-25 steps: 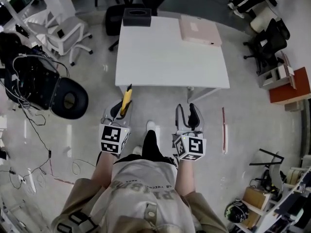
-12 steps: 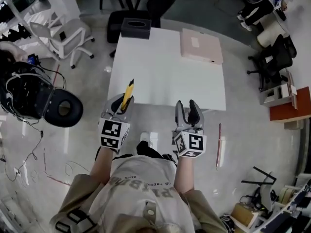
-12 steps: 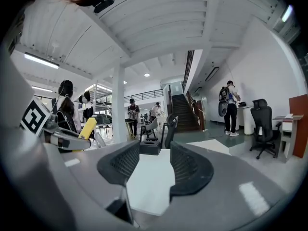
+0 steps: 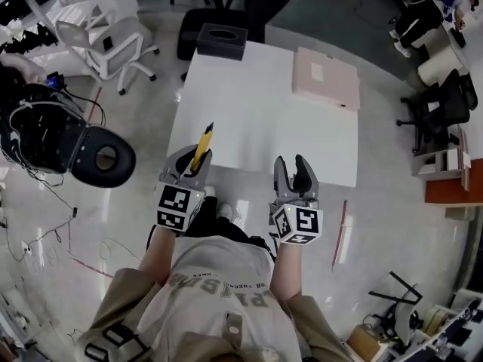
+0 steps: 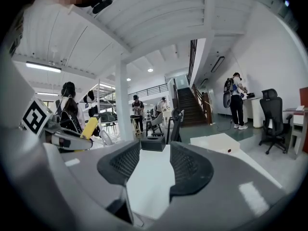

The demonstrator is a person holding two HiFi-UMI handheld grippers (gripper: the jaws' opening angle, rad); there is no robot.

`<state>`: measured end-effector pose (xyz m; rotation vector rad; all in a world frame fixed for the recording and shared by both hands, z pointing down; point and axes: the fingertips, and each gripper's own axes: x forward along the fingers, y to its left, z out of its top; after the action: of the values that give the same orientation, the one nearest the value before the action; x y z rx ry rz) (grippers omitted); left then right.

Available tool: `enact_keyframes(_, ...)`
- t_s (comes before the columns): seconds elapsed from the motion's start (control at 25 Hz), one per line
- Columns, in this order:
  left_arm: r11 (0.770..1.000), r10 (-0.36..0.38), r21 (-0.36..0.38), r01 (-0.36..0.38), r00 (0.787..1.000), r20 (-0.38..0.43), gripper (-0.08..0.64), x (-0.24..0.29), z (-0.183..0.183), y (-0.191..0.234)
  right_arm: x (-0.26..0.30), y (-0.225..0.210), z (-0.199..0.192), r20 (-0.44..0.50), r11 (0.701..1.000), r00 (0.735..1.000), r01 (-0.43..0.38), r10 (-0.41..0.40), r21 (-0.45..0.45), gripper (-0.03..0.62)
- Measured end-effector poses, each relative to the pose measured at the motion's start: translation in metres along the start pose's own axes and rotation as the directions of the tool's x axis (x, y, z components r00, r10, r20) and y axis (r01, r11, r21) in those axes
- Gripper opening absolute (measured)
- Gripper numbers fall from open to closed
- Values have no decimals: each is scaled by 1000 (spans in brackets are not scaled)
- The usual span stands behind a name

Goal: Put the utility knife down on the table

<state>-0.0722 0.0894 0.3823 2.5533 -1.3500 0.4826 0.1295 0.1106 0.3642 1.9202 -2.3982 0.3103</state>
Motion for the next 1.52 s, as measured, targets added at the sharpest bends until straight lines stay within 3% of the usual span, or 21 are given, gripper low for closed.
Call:
enact_keyframes(0.24,999,-39,-7,39,999,-24,77,35,1,14,28,-5,-16,-49,1000,999,7,-6,26,195)
enact_keyframes(0.56,992,-116,38,117,993,-26,77,101,33,43,85,-25,-6,-41,997,997,63,-61,42,195)
enact_keyframes(1.0,968,-234,69,240,968,-87,77,165,46,87,149,-24,-6,-62,993,992,112,-110,33,195)
enact_keyframes(1.24,952,-293,47,303,944,-151,77,183,23,87,157,-24,-23,-116,992,986,125,-121,28,195)
enact_keyframes(1.52,922,-371,7,388,887,-275,77,197,-28,71,166,-21,-53,-197,994,976,104,-96,30,195)
